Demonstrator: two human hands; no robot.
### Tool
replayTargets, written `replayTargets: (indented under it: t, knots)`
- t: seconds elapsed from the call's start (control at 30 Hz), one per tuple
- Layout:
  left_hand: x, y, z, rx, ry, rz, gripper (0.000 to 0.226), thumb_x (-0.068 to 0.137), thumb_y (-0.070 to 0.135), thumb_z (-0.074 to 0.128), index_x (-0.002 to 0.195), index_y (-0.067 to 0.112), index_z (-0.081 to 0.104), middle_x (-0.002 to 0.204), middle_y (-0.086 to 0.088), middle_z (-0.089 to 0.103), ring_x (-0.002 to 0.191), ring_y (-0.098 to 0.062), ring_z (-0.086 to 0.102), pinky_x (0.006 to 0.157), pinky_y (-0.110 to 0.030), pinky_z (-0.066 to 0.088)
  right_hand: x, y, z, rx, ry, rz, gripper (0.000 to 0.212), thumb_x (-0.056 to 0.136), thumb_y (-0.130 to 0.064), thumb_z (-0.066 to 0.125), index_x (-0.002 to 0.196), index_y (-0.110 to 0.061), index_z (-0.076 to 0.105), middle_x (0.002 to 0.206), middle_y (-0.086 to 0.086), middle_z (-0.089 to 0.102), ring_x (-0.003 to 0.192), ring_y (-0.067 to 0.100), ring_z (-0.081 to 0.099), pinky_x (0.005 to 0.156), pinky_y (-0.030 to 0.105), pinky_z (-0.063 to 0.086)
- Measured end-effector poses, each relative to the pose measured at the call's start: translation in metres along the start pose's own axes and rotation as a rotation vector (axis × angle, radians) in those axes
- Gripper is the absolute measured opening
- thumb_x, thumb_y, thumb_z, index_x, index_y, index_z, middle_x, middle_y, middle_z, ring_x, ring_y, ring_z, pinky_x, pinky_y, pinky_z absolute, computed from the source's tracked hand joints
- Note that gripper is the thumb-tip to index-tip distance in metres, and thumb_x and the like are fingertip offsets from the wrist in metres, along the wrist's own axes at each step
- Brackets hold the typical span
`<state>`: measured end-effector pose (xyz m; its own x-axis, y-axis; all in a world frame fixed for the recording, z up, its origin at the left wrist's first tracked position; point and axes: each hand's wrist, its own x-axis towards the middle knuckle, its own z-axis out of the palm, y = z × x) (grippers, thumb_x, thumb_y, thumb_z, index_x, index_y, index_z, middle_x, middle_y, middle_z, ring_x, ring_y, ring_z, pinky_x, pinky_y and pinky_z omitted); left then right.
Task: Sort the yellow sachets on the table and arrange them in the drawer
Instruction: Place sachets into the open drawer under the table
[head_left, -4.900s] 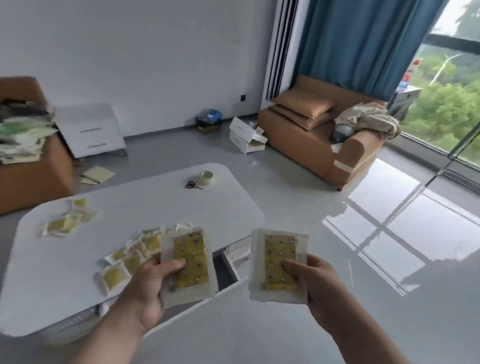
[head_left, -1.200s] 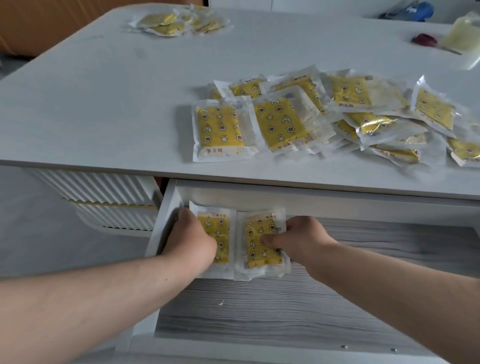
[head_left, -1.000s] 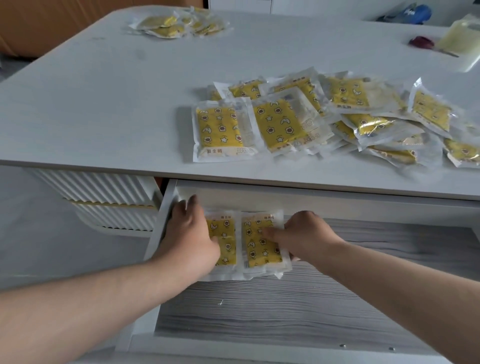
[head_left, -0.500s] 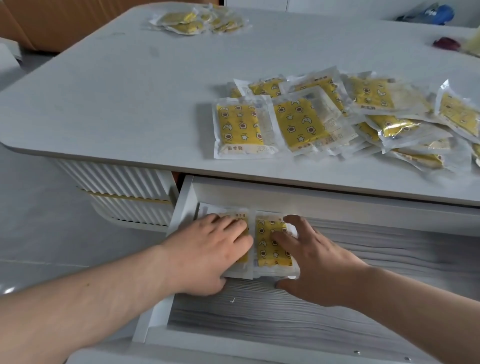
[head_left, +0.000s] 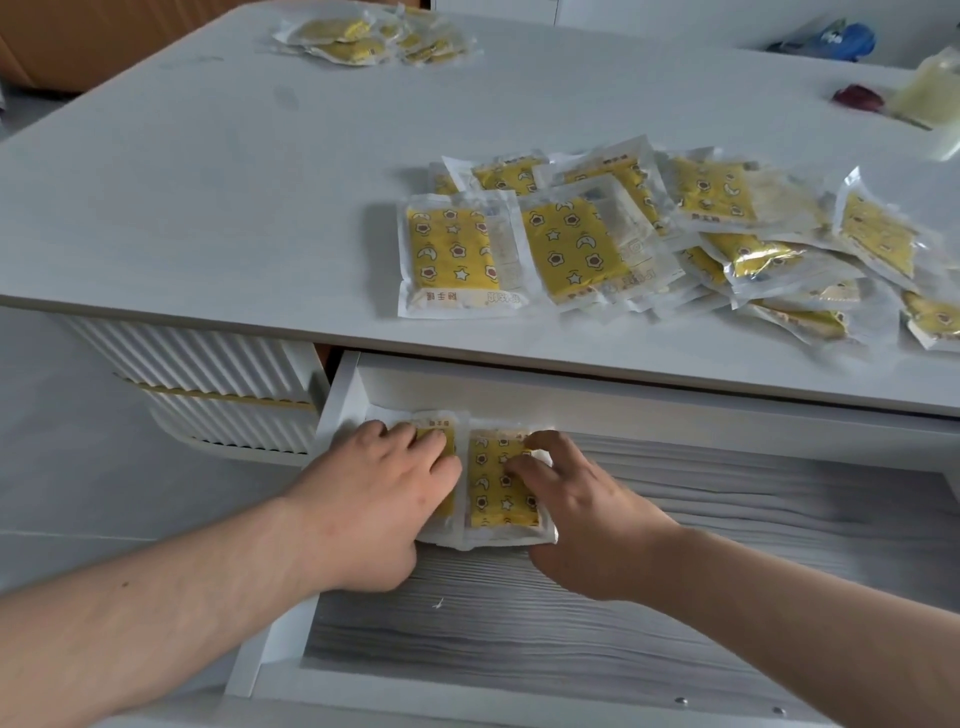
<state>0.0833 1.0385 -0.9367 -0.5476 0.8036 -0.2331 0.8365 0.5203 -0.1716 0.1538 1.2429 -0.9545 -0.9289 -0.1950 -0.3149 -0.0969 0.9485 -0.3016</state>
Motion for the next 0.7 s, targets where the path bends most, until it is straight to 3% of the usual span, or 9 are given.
replayTargets:
  t: [0.1,0.17,0.23,0.3,0.37,0.47,0.7]
  knots:
    - [-0.003,-0.004,0.002,-0.021,0.01,0.009,0.05,0.076,0.043,0.048,0.12,0.018,0.046,0.125,-0.003,0.049,0.111,-0.024,0.049,0.105,-0.043,0.032,-0.002,0.006,-0.003,-0.024,0.008,-0.047,0.078,0.084,-0.055,0.059,0.148,-0.031,0.021,0.149,-0.007,0.012,0.134,0.019,0.033,0.103,0.033,0.043]
    - [-0.003,-0.013,0.003,-0.018,0.048,0.029,0.059,0.075,0.059,0.042,0.116,0.02,0.057,0.12,-0.001,0.058,0.114,-0.023,0.054,0.117,-0.048,0.02,-0.001,0.011,-0.005,0.029,0.06,-0.024,0.077,0.081,-0.064,0.057,0.146,-0.034,0.028,0.152,-0.009,0.018,0.134,0.016,0.035,0.107,0.034,0.041]
    - [-0.003,-0.025,0.001,-0.014,0.063,0.038,0.056,0.078,0.063,0.041,0.111,0.025,0.064,0.112,0.007,0.064,0.111,-0.016,0.058,0.12,-0.046,0.005,0.002,0.014,-0.004,0.141,0.167,0.018,0.066,0.084,-0.06,0.059,0.142,-0.031,0.044,0.149,-0.01,0.032,0.129,0.014,0.042,0.106,0.031,0.041]
    - [-0.004,-0.033,0.002,-0.079,0.053,0.019,0.05,0.082,0.063,0.043,0.117,0.032,0.062,0.116,0.017,0.063,0.116,-0.008,0.054,0.116,-0.035,-0.016,0.006,0.015,0.0,0.278,0.225,0.073,0.057,0.084,-0.049,0.066,0.135,-0.025,0.055,0.142,-0.011,0.042,0.12,0.012,0.05,0.103,0.027,0.044]
    - [-0.002,-0.036,0.006,-0.117,0.065,0.014,0.048,0.081,0.063,0.049,0.119,0.036,0.061,0.119,0.019,0.062,0.119,-0.005,0.053,0.108,-0.028,-0.025,0.009,0.015,0.004,0.352,0.228,0.095,0.057,0.081,-0.042,0.074,0.133,-0.024,0.059,0.138,-0.012,0.045,0.113,0.009,0.052,0.1,0.023,0.046]
    - [-0.001,-0.034,0.009,-0.11,0.087,-0.006,0.045,0.077,0.06,0.06,0.114,0.036,0.066,0.116,0.018,0.066,0.114,-0.008,0.057,0.107,-0.027,-0.023,0.01,0.017,0.009,0.374,0.22,0.106,0.06,0.077,-0.039,0.078,0.132,-0.025,0.06,0.138,-0.014,0.044,0.107,0.006,0.05,0.092,0.014,0.042]
    - [0.002,-0.032,0.013,-0.072,0.079,-0.057,0.044,0.079,0.055,0.063,0.118,0.035,0.062,0.124,0.018,0.063,0.119,-0.009,0.054,0.104,-0.026,-0.024,0.012,0.018,0.011,0.355,0.198,0.116,0.061,0.077,-0.039,0.078,0.133,-0.028,0.057,0.139,-0.016,0.041,0.105,0.008,0.053,0.089,0.014,0.041]
